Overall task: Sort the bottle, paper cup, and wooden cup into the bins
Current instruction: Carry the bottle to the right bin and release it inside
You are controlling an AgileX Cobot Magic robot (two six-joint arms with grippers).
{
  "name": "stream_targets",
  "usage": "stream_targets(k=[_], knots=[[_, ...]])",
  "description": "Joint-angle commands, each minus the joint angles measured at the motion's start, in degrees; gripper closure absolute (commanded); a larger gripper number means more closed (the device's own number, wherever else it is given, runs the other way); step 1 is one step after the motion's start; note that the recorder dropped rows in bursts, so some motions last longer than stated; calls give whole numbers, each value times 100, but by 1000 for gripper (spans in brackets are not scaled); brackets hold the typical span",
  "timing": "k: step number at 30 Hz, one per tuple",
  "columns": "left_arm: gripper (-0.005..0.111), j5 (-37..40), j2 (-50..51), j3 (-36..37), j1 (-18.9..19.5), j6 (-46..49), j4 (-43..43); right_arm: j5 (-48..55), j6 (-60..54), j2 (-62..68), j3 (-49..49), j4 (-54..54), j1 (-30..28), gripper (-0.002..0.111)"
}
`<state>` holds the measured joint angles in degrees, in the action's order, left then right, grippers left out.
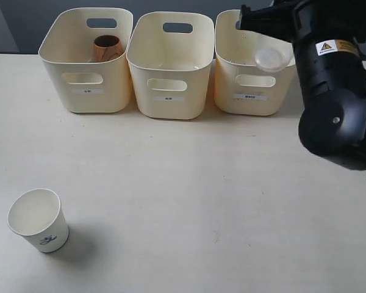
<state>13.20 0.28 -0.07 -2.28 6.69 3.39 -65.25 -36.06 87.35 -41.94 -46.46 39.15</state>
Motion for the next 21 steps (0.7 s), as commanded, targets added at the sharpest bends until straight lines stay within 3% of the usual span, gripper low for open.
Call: stream_targets(k=[1, 5, 14, 21], knots=[[107, -33, -28, 7, -18, -11, 40, 655, 614, 40, -260, 491, -607, 109], [107, -33, -28, 7, -18, -11, 40, 1837, 614, 564, -951, 1371, -1041, 109], [107, -33, -28, 7, -18, -11, 40, 1080, 452, 1873, -2116, 1106, -1186, 109], [107, -33, -28, 7, -18, -11, 40, 2108, 452, 2323, -2689, 1040, -1796, 109]])
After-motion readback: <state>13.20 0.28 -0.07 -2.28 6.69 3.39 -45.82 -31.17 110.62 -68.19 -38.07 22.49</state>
